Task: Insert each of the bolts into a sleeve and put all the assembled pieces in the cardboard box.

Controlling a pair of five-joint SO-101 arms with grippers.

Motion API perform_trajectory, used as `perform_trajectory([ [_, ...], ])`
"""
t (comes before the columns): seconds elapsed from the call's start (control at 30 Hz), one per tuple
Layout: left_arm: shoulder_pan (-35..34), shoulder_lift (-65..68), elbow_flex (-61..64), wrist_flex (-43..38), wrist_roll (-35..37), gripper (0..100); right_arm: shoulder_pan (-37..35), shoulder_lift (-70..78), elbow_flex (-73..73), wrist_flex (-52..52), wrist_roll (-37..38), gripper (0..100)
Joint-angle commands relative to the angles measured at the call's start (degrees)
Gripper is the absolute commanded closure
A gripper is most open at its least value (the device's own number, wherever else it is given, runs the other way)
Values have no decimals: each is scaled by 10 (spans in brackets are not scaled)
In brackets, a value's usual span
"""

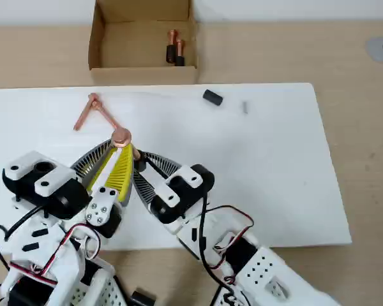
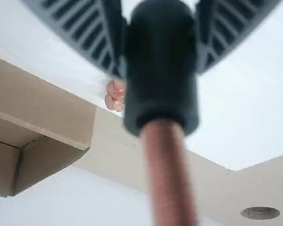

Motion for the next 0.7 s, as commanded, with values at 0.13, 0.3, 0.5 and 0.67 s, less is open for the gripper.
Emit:
perform_trajectory([
  [0.13, 2, 0, -4, 37, -3, 991, -7, -13, 0, -4, -6, 989],
  [0.3, 2, -1, -5, 32, -3, 975, -7, -13, 0, -4, -6, 989],
  [0.5, -18, -2, -9, 33, 66, 844, -7, -13, 0, -4, -6, 989],
  [0.67, -23, -1, -9, 35, 76, 829, -6, -13, 0, -4, -6, 989],
])
